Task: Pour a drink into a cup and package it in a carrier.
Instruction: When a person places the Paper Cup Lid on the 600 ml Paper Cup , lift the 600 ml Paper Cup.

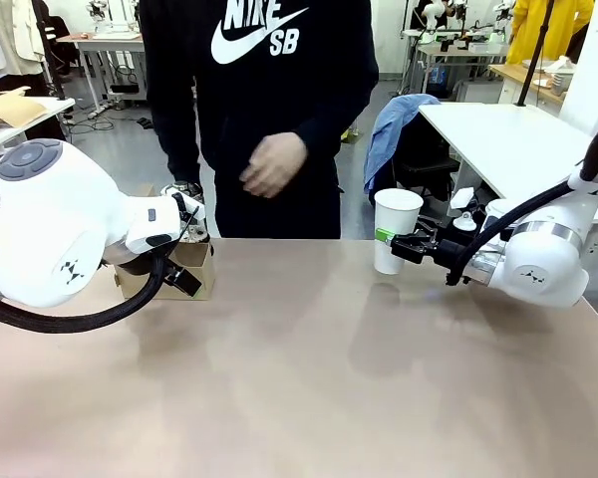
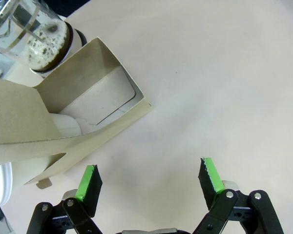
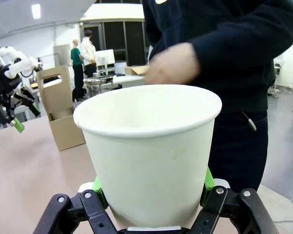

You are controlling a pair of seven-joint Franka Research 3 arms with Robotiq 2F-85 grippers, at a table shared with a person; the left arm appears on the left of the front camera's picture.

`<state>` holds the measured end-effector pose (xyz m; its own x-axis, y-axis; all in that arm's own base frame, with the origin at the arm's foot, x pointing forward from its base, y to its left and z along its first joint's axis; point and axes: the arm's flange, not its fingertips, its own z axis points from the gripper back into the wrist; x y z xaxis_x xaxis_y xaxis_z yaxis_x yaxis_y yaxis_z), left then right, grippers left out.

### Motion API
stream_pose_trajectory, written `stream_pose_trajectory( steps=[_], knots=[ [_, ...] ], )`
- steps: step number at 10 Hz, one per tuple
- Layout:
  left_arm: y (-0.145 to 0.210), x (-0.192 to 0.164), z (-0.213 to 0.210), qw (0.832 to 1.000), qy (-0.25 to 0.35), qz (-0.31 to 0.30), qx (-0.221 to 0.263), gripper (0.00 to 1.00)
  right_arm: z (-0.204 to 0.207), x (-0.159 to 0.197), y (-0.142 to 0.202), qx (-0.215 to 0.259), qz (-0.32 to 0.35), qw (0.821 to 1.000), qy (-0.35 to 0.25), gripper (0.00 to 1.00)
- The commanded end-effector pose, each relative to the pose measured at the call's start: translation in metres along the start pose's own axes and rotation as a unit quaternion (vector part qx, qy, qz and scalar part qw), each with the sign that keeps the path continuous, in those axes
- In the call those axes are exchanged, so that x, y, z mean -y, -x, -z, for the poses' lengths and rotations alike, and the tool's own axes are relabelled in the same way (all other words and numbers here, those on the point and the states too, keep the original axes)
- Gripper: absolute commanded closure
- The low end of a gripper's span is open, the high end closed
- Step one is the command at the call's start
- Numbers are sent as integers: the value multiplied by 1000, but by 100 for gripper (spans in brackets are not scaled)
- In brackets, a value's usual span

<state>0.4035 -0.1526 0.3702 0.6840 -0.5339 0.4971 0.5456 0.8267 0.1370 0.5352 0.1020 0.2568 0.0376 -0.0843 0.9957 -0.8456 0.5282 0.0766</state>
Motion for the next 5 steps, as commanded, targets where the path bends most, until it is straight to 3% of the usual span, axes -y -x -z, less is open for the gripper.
stream_pose_trajectory(
  steps=[1, 5],
  knots=[
    [0, -1, 0, 1000, 1, -1, 0, 0, 1, -3, -4, 4, 1, 1000, 1, 20],
    [0, -1, 0, 1000, 1, -1, 0, 0, 1, -3, -4, 4, 1, 1000, 1, 20]
  ],
)
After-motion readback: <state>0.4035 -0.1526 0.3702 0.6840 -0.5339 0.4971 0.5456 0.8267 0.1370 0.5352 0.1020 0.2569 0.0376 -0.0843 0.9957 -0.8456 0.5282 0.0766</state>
